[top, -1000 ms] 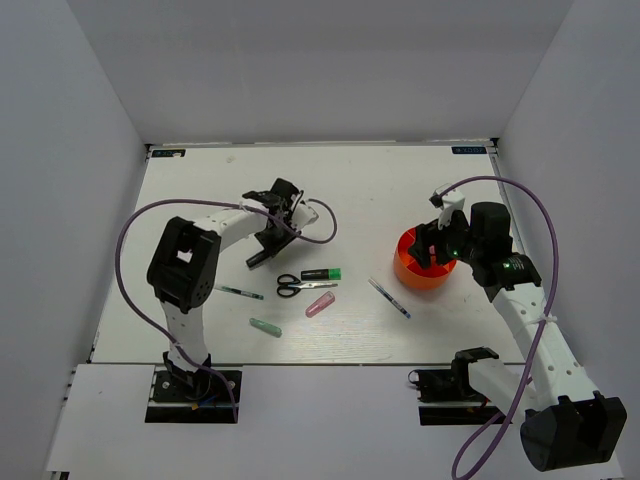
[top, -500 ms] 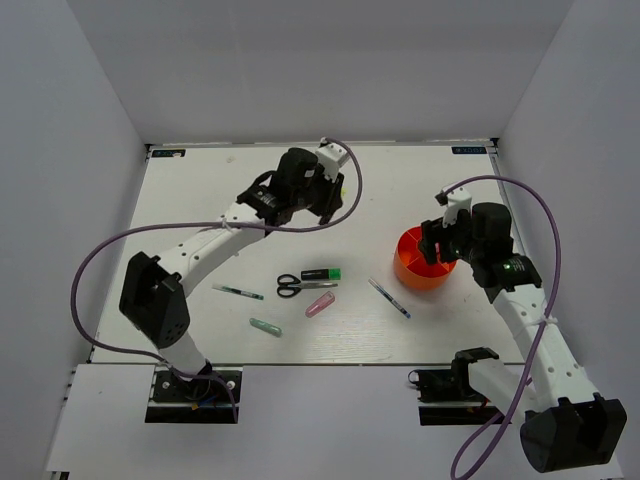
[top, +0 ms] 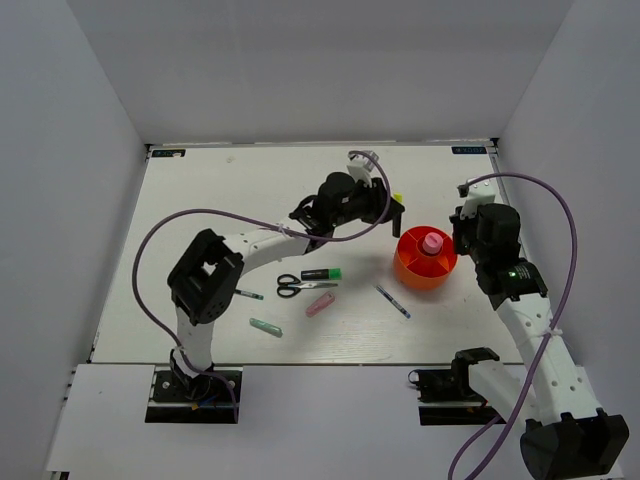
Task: Sort the stationery into containers
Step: Place the stationery in the storage box, then pick up the stationery from the center of the board, then place the stationery in the storage box, then pick up the pen from the center of the board.
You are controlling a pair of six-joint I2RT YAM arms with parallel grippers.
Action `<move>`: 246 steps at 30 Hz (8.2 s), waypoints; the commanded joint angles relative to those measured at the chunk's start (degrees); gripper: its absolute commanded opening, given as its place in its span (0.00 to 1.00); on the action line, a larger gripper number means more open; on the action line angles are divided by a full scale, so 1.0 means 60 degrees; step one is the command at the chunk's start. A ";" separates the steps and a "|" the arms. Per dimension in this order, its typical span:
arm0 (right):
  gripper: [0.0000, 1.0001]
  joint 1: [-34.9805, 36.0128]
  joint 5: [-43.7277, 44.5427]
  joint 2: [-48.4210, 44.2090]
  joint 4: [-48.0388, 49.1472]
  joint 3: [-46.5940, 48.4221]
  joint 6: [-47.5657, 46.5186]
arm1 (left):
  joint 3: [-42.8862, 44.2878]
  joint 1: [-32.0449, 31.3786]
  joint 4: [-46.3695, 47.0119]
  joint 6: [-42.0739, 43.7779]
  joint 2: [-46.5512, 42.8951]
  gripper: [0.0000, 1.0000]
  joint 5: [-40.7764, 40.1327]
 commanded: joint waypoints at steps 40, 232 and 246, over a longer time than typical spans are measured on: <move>0.13 -0.0004 0.0390 -0.0292 0.0700 -0.0165 0.0013 | 0.0563 -0.0618 -0.0015 -0.0249 0.1121 0.64 0.0206; 0.00 -0.0077 0.1562 -0.0249 0.1945 -0.1074 -0.0543 | -0.2717 -0.1409 0.5580 0.0440 0.1356 0.55 -0.2050; 0.00 -0.0092 0.1372 -0.0263 0.1843 -0.1030 -0.0543 | -0.2747 -0.1599 0.4980 0.1391 0.0185 0.71 -0.1977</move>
